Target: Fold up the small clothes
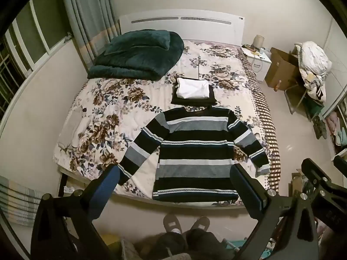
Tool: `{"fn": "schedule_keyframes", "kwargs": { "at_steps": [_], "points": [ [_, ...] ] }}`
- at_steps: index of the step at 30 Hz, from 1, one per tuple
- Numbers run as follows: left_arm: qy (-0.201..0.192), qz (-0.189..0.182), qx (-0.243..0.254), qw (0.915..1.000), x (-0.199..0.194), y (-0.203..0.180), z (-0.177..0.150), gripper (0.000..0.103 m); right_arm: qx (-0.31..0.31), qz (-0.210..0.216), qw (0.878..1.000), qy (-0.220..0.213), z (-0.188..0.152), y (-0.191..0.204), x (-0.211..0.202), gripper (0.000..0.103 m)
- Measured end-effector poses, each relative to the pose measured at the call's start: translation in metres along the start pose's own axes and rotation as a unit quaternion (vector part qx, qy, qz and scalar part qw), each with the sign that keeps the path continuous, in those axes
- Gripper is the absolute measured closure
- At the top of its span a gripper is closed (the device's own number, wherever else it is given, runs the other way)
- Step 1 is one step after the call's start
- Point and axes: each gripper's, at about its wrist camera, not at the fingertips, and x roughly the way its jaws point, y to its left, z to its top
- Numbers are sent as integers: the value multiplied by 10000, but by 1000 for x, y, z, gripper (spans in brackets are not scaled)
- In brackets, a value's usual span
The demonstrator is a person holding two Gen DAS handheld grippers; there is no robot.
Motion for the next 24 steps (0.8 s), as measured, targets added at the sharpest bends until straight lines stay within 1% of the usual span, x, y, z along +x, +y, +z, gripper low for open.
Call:
{"fn": "schedule_keyframes", "kwargs": {
  "at_steps": [24],
  "points": [
    [-3, -28, -28, 10000, 0, 0, 0, 0, -7, -30, 10000, 3, 1, -1, 1, 0]
  ]
}}
